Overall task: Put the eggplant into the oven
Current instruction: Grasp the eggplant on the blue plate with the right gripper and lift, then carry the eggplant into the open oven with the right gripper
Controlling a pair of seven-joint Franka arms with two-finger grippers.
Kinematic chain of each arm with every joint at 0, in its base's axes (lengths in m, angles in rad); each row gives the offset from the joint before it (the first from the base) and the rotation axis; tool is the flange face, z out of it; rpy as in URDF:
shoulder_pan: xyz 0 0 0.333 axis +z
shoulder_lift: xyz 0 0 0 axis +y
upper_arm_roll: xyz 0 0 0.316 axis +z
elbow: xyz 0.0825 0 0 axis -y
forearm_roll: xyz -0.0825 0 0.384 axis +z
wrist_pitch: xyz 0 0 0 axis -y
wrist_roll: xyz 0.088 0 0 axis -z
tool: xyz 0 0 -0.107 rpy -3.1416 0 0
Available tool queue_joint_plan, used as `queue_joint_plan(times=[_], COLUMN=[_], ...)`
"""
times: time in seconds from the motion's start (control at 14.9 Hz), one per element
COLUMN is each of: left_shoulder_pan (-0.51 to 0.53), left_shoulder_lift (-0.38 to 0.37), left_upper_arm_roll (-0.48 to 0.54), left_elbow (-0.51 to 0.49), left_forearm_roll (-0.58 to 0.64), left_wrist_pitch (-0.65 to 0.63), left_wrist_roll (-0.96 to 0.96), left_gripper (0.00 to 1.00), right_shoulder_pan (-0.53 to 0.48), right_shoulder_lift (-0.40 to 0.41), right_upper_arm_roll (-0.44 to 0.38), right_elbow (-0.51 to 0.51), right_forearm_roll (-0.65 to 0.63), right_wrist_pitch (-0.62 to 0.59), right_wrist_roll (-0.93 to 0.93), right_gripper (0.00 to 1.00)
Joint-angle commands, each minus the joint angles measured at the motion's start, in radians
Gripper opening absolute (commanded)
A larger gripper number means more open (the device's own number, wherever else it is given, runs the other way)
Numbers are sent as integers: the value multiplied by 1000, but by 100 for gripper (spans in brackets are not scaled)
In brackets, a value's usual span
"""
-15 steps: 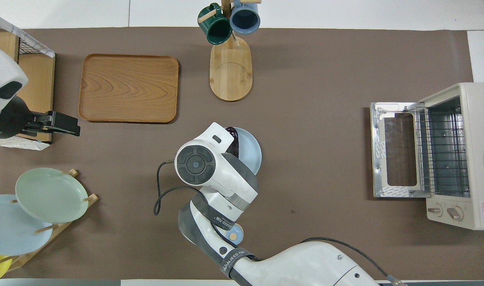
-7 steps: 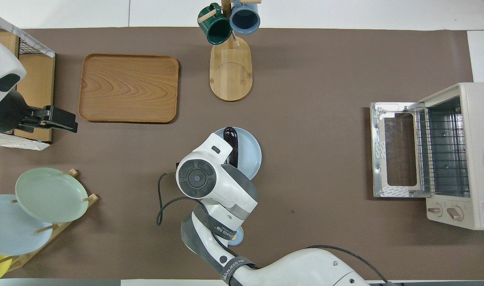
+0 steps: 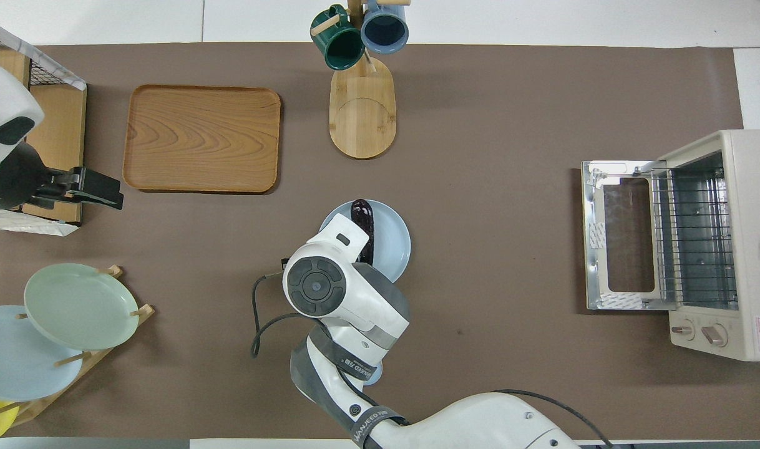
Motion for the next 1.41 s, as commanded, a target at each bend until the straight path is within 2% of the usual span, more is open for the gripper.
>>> queue_joint_plan(times=[0.0, 0.07, 0.27, 0.4, 0.47, 0.54, 0.6, 0.81, 0.94, 1.14, 1.34], left_shoulder_pan=[-6, -5, -2, -5, -5, -3, -3, -3, -3, -3, -3], left_shoulder_lift=[-2, -2, -2, -2, -2, -2, -2, -2, -2, -2, -2], left_upper_arm_roll=[13, 13, 16, 16, 16, 16, 16, 16, 16, 16, 16], left_elbow=[12, 12, 12, 12, 12, 12, 12, 12, 12, 12, 12], left_forearm_roll=[20, 20, 20, 20, 20, 20, 20, 20, 20, 20, 20], left_wrist_pitch=[-21, -17, -12, -14, -12, -14, -12, -14, -12, -14, -14], left_wrist_roll=[-1, 1, 1, 1, 2, 1, 1, 1, 2, 1, 1], left_gripper=[100, 100, 100, 100, 100, 100, 100, 100, 100, 100, 100], right_shoulder_pan=[4, 4, -2, -16, -21, -27, -45, -175, -258, -355, -513], right_shoulder_lift=[-36, -36, -34, -31, -22, -20, -29, -172, -281, -359, -430], right_upper_arm_roll=[2, 2, -3, -1, -1, -6, -8, -8, -9, -11, -8], right_elbow=[-53, -47, -14, 91, 177, 223, 228, 123, 21, -107, -212], right_forearm_roll=[-10, -13, -32, -110, -136, -147, -151, -150, -150, -212, -248], right_wrist_pitch=[28, 20, -39, -215, -348, -435, -473, -537, -596, -670, -649], right_wrist_roll=[24, 22, 3, -46, -69, -102, -150, -366, -432, -433, -603], right_gripper=[10, 0, 0, 0, 0, 0, 0, 0, 0, 0, 0])
